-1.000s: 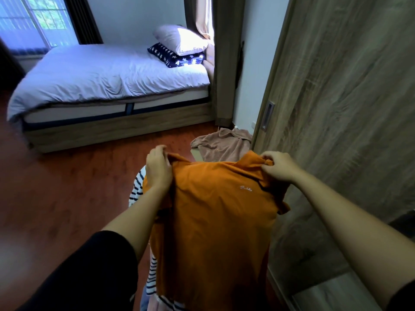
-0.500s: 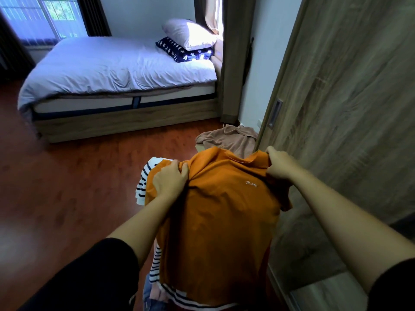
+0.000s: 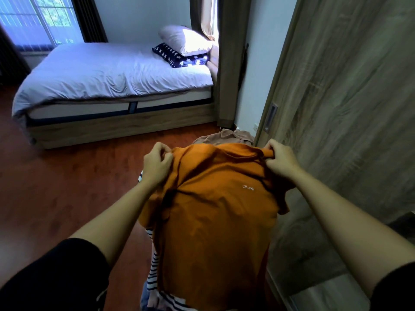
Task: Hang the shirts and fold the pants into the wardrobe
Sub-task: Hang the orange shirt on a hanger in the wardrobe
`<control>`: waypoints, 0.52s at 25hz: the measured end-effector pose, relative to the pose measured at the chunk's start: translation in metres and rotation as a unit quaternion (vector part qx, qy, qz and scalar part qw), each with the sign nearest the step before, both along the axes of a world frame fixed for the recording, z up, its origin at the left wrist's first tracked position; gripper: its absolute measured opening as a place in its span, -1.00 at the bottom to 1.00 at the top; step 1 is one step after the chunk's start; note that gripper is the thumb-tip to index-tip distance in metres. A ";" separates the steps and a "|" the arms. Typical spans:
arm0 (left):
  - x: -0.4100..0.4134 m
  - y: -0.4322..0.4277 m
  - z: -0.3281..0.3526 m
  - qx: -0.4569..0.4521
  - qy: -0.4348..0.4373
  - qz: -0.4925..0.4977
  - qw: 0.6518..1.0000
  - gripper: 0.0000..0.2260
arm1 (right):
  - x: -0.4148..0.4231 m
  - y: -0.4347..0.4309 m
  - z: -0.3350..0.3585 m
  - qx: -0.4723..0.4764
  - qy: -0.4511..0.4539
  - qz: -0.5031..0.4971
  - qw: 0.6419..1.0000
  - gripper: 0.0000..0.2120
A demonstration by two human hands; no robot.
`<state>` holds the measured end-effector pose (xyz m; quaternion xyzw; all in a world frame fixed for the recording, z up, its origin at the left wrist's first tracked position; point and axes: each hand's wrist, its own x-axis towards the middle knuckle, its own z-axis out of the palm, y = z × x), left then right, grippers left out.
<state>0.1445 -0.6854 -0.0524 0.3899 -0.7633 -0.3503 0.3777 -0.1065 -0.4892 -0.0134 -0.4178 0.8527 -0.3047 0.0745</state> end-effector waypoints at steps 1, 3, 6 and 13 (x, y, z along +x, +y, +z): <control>0.005 -0.006 -0.003 0.011 -0.047 -0.020 0.999 -0.91 | 0.001 0.002 0.001 0.019 -0.008 0.013 1.000 -0.88; 0.011 -0.009 -0.009 0.024 -0.182 -0.045 0.982 -0.73 | 0.005 0.003 -0.002 0.070 -0.025 0.053 0.996 -0.83; 0.002 0.000 -0.014 -0.097 -0.381 -0.076 0.916 -0.43 | 0.011 -0.002 -0.014 0.101 0.010 0.094 0.990 -0.78; -0.037 0.016 -0.015 -0.059 -0.338 -0.145 0.928 -0.80 | 0.013 -0.001 -0.009 0.079 -0.019 0.081 0.993 -0.80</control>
